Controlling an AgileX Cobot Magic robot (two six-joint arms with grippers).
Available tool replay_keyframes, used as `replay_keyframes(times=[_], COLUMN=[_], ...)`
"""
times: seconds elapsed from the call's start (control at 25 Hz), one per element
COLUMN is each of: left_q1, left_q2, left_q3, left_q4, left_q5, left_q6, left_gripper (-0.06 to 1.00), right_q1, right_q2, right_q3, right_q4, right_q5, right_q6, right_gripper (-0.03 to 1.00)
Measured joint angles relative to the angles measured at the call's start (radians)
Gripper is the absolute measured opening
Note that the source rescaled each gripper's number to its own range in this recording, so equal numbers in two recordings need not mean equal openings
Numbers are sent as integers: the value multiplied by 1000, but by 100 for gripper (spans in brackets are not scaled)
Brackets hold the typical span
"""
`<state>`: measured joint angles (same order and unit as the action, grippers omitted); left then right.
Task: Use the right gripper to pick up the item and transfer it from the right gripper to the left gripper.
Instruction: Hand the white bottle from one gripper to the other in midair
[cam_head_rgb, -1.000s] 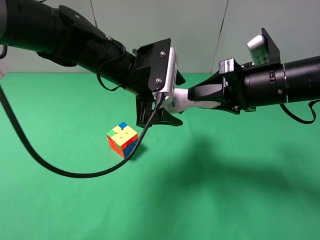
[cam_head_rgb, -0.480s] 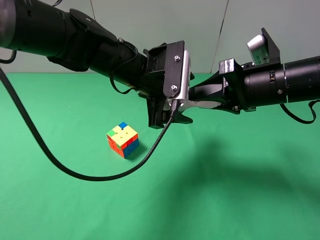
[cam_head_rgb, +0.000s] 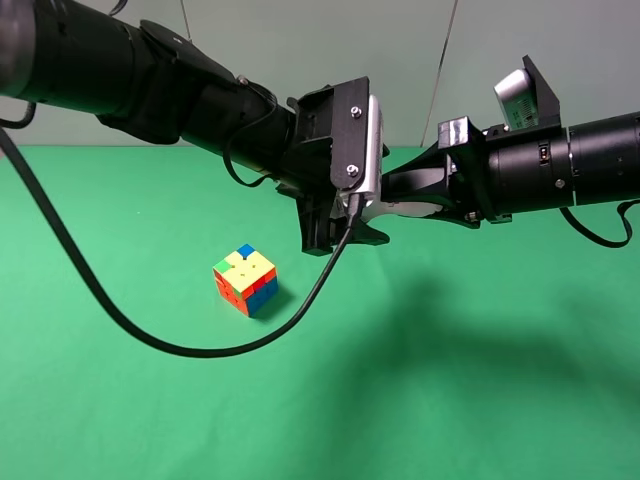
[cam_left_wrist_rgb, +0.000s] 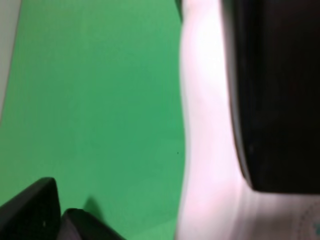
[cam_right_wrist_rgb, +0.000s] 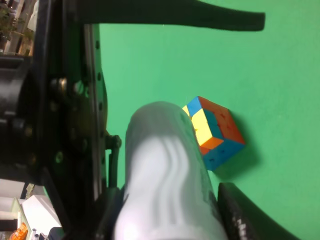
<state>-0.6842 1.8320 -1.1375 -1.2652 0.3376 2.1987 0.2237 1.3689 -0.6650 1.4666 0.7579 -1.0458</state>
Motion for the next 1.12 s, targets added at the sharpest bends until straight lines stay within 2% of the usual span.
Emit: replay_keyframes(times=[0.2, 0.28, 0.36, 0.4, 0.44, 1.12], left_q1=[0, 0, 0, 0, 0, -1], left_q2=[19, 19, 19, 19, 20, 24], left_q3=[0, 0, 0, 0, 0, 0], left_q4=[-24, -27, -28, -28, -25, -21], left_q5=[-4, -4, -4, 0, 2, 2], left_q6=[1, 2, 2, 2, 4, 5], left_gripper=[83, 75, 54, 34, 10, 11], right_q1=[0, 0, 0, 0, 0, 0], right_q2=[0, 0, 0, 0, 0, 0], right_q3=[0, 0, 0, 0, 0, -1], right_q4=[0, 0, -5, -2, 5, 4], right_q5=[-1, -4, -7, -9, -17, -25], right_q6=[0, 0, 0, -1, -2, 4], right_gripper=[3, 3, 3, 3, 3, 3])
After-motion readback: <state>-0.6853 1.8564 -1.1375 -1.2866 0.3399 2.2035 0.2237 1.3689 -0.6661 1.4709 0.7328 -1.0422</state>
